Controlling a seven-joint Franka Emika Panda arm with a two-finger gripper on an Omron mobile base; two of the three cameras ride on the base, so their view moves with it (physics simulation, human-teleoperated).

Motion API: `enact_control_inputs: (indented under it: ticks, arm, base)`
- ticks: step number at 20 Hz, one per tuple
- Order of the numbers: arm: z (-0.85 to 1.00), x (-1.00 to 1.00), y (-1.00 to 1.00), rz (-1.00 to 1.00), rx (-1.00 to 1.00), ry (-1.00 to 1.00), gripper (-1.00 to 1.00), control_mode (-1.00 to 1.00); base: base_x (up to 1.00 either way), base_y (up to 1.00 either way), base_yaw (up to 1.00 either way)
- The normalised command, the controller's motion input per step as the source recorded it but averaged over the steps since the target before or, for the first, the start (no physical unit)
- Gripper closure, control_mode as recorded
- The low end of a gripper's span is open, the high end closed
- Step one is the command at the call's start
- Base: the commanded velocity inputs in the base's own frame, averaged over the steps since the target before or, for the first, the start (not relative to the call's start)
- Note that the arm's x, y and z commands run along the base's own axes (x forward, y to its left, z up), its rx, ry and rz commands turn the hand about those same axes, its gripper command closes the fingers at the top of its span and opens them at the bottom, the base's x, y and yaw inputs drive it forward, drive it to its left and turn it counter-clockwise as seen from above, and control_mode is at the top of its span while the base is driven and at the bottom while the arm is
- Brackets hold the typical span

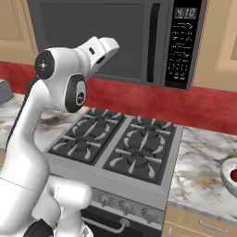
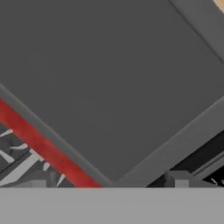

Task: Place the bowl containing the sweet potato and garlic in the microwave. Close the microwave door and press the start button to microwave the meal.

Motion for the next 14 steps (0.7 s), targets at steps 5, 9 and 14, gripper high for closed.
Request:
enact_control_inputs:
  ticks: [5, 9, 14]
  arm:
    - [0.0, -0.98, -0.91, 0.22, 0.02, 0.0, -1.0, -1.0]
    - [0.0, -0.7, -0.8, 0.22, 0.02, 0.0, -1.0, -1.0]
    - [0.0, -0.05, -0.44, 0.1, 0.0, -0.02, -1.0, -1.0]
  base:
    - [0.0, 0.0, 0.0]
    - [0.0, 0.0, 0.0]
    - [0.0, 0.0, 0.0]
